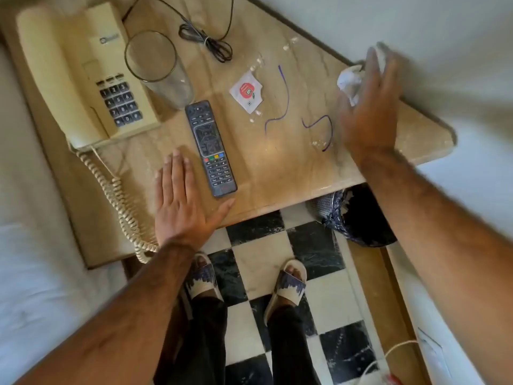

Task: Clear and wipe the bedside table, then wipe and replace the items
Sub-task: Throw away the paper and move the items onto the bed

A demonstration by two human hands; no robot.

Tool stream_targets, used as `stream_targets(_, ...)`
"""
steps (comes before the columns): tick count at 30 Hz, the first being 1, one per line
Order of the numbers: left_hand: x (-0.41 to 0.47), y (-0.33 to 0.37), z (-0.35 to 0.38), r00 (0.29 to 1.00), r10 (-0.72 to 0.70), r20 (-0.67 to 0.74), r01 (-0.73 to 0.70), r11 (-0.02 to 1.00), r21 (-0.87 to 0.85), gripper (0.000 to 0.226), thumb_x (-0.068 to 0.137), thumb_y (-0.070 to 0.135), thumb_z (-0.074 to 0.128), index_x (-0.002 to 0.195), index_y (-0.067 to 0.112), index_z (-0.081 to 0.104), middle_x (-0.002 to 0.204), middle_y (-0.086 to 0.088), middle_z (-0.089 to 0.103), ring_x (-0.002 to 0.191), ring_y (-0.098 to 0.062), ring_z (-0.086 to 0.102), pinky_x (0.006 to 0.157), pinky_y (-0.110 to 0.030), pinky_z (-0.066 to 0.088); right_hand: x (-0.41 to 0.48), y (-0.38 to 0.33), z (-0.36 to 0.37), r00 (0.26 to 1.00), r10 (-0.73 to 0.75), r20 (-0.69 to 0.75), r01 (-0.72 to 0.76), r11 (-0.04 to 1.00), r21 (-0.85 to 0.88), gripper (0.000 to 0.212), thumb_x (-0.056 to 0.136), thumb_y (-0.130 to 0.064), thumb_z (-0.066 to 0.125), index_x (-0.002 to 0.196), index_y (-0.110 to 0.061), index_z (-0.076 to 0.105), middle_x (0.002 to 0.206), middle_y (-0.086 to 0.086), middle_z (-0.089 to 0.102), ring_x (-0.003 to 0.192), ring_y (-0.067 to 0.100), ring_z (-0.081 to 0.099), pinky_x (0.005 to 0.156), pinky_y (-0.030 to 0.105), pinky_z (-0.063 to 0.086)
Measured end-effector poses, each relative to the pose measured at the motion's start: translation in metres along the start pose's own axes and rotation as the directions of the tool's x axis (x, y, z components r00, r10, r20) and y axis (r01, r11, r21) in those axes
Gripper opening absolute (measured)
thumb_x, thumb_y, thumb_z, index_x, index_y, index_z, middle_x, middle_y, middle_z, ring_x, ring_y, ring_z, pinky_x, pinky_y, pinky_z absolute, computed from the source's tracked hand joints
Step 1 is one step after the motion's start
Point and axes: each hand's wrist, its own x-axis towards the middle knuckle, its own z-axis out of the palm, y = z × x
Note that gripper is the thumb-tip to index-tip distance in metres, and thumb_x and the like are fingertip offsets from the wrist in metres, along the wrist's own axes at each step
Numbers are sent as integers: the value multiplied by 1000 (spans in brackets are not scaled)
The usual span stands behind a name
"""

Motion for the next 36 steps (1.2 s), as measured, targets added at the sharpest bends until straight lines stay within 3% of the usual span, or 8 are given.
stream_targets(5,-3,0,2,999,-15,-28,16,1000,26,116,93,88,32,166,0,13,175,-20,10,164,-31,6,134,-46,4,21,6,6,987,51,151,-47,998,-29,41,98,-1,47,133,-6,66,138,21,56,128,36,54,100,28,43)
stream_targets(10,-3,0,4,998,5,-66,-2,1000,31,115,93,87,35,166,1,14,175,-21,13,164,-32,9,134,-48,8,-58,40,-34,971,226,-81,-210,963,168,43,92,5,52,128,-8,73,131,20,63,116,19,58,91,-10,24)
stream_targets(16,-3,-1,9,990,14,-139,-9,999,40,112,93,83,44,165,1,19,174,-21,17,163,-33,14,132,-51,14,-175,121,-19,824,564,48,-565,814,133,44,94,11,56,135,-1,70,132,26,66,125,41,62,112,21,39)
stream_targets(22,-3,-2,14,992,13,-123,-7,999,52,114,92,85,39,166,3,14,175,-19,12,164,-30,8,134,-48,8,-181,149,-2,644,707,290,-751,657,66,77,97,-6,70,165,-12,34,162,15,46,150,34,46,126,47,39)
stream_targets(25,-3,-1,10,997,1,-83,3,998,55,115,92,87,33,166,2,13,175,-19,10,164,-31,7,134,-47,5,-177,123,-14,810,576,111,-587,796,150,51,99,-1,63,149,-7,55,146,15,60,130,32,62,103,41,57)
stream_targets(29,-3,2,7,999,-6,-47,8,999,52,116,92,88,29,166,0,13,175,-20,9,164,-32,7,134,-48,7,-128,43,-23,990,124,-63,-104,962,252,30,100,-5,63,129,-8,71,124,12,67,103,17,65,87,5,50)
stream_targets(33,-1,3,4,999,-10,-34,11,998,56,116,92,89,28,166,-1,14,175,-20,11,164,-33,10,133,-50,12,-50,-58,-5,969,-225,100,179,922,344,40,99,-3,56,138,-5,66,137,13,61,126,25,60,107,39,53)
stream_targets(36,-1,3,3,1000,-13,-26,14,999,46,116,92,89,29,166,0,14,176,-19,9,164,-32,9,133,-50,13,4,-111,19,847,-436,305,412,900,142,54,99,-4,54,153,-10,52,157,7,50,139,29,50,114,37,42)
